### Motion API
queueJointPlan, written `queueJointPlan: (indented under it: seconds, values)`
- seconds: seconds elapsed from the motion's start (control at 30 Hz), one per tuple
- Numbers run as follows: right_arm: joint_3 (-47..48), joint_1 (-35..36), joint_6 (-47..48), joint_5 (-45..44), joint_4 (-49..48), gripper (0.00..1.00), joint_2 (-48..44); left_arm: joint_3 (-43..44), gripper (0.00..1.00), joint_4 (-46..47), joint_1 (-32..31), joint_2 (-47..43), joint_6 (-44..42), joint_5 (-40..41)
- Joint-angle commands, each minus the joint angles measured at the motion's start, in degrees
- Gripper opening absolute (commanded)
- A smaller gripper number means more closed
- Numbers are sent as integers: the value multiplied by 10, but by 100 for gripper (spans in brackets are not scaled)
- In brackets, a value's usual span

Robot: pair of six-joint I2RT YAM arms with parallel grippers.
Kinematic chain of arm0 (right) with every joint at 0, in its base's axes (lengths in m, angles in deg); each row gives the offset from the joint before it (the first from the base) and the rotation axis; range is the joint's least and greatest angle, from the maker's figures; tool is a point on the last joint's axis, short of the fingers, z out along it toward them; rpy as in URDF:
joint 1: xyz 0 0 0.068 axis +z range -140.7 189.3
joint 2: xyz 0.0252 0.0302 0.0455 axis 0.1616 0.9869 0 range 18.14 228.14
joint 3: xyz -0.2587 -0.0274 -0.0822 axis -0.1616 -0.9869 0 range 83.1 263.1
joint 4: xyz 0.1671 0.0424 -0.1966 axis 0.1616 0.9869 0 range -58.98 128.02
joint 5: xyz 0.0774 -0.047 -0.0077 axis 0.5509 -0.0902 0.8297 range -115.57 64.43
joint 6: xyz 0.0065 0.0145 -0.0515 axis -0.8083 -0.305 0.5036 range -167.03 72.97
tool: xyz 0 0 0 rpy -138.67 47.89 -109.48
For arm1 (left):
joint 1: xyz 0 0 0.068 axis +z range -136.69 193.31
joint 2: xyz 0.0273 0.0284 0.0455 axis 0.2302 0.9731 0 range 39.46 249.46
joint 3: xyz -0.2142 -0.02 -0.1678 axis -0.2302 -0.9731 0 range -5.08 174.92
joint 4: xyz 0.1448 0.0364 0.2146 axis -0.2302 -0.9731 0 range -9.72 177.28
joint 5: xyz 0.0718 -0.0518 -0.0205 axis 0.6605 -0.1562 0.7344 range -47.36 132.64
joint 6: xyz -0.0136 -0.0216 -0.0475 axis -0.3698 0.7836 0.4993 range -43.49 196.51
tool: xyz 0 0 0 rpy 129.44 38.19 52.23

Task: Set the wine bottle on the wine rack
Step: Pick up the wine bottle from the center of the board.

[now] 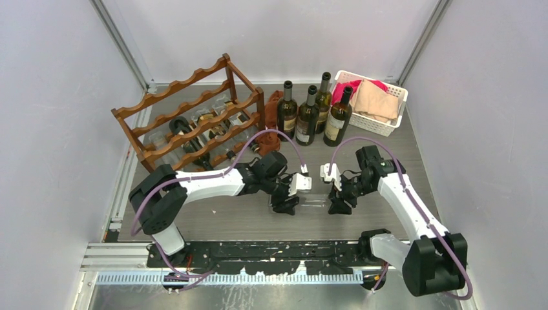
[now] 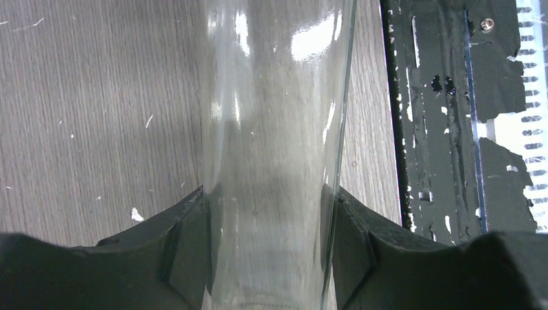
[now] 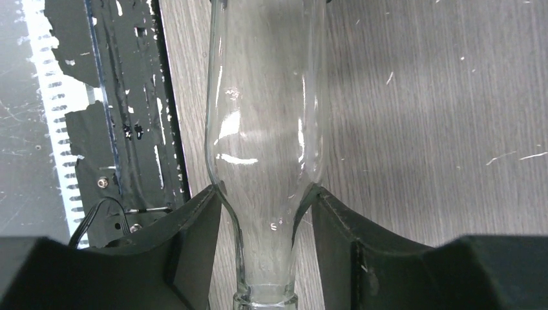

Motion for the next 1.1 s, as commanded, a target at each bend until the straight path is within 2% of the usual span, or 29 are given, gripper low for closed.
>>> queueJointPlan:
  seconds: [0.0, 0.2, 0.37, 0.5, 0.57, 0.8, 0.87, 0.93, 0.97, 1.0, 1.07]
  values:
    - [21, -6, 43, 10, 55, 52, 22, 2, 0, 24, 2, -42, -11, -4]
    - [5, -7, 70, -1, 48, 56, 37, 0, 0, 23, 1, -46, -11, -5]
    - [-16, -7, 94, -18, 45, 68, 38, -1, 0, 21, 1, -46, -13, -7]
    - [-25, -6, 98, -16, 42, 69, 34, 0, 0, 21, 2, -44, -14, -9]
    - [-24, -7, 95, -9, 42, 64, 33, 1, 0, 21, 1, -42, -14, -11]
    - [-6, -7, 98, 25, 75, 10, 40, 12, 0, 17, 2, -37, -10, -9]
    - [2, -6, 97, 36, 91, 2, 44, 15, 2, 17, 2, -35, 0, -5]
    - [13, -7, 84, 49, 108, 1, 50, 20, 10, 10, 2, -31, 4, -8]
    - [19, -7, 76, 54, 120, 1, 55, 21, 30, 4, 2, -30, 6, -9]
    - [24, -7, 79, 62, 136, 1, 57, 20, 40, 2, 2, -29, 8, -10]
    - [35, -6, 81, 67, 148, 1, 57, 13, 66, 6, 2, -30, 11, -12]
